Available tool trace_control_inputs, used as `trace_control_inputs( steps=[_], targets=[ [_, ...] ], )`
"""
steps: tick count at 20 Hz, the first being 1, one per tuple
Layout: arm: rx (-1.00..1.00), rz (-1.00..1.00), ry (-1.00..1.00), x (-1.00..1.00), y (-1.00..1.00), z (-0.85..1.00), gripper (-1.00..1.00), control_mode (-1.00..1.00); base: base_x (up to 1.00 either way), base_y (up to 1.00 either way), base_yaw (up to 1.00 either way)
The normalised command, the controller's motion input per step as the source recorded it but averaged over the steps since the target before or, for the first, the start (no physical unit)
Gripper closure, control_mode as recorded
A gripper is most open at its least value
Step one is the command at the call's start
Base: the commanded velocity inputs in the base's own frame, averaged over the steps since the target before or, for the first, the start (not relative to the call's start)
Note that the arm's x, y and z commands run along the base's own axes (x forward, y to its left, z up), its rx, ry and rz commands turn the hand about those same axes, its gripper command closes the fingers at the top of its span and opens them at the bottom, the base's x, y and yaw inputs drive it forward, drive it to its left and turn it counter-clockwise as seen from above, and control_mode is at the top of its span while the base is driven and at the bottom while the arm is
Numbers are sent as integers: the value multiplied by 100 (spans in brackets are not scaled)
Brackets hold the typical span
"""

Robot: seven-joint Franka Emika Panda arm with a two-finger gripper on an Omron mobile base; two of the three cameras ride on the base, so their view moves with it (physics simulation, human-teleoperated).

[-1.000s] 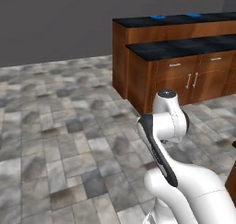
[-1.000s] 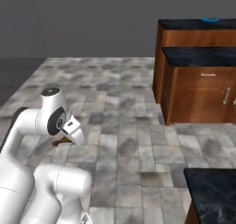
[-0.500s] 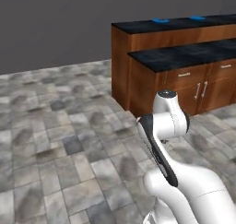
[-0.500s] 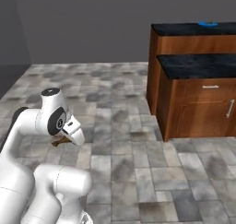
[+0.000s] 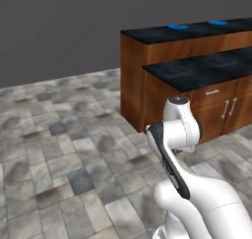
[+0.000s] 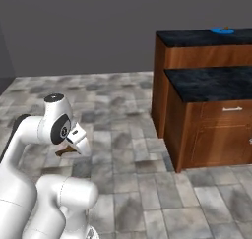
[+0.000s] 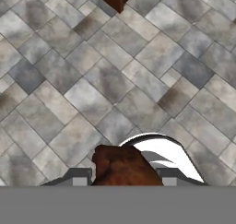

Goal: Take the chicken drumsticks from the pan and place one on each plate on the dining counter.

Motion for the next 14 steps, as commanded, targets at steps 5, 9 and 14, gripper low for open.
trace_control_inputs(
  steps=[5,9,14],
  targets=[
    [0,0,0,0,0,0,100,100,100,43,-16],
    [0,0,0,0,0,0,100,100,100,44,-18],
    [0,0,0,0,0,0,100,100,100,47,-19]
  ],
)
